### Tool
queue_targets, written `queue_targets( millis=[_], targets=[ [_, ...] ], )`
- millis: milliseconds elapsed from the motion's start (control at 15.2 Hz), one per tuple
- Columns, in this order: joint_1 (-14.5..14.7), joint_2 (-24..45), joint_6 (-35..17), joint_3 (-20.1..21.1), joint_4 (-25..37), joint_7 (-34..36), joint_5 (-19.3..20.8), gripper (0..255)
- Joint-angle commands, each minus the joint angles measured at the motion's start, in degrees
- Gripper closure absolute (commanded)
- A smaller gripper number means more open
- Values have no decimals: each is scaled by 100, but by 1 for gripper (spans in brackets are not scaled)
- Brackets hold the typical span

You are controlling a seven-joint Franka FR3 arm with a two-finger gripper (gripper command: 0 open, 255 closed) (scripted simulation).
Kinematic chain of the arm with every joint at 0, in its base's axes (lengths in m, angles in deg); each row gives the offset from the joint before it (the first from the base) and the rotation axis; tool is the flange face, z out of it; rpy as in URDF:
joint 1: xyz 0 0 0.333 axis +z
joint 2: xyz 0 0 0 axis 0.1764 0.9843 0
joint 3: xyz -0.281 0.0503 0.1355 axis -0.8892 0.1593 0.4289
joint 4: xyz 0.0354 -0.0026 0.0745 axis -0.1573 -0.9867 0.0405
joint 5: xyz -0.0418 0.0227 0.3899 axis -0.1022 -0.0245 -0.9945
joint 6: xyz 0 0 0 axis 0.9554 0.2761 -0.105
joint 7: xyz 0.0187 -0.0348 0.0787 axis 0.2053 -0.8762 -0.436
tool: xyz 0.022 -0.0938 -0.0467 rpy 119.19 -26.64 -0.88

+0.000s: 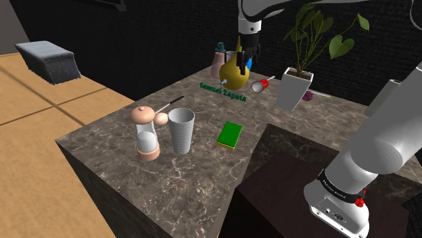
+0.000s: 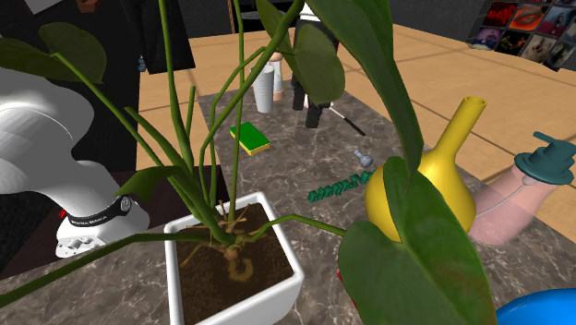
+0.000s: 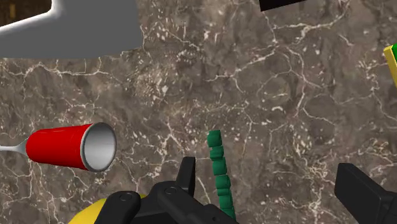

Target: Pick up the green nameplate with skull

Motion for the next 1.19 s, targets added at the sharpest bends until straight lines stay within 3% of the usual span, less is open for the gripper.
queue_targets(
  millis=[0,660,1122],
  targets=[
    [-5,500,-35,-4,405,-58,60,0],
    [105,3142,479,10,3257,-323,320,0],
    [92,3228,1,8,2856,-229,335,0]
  ],
)
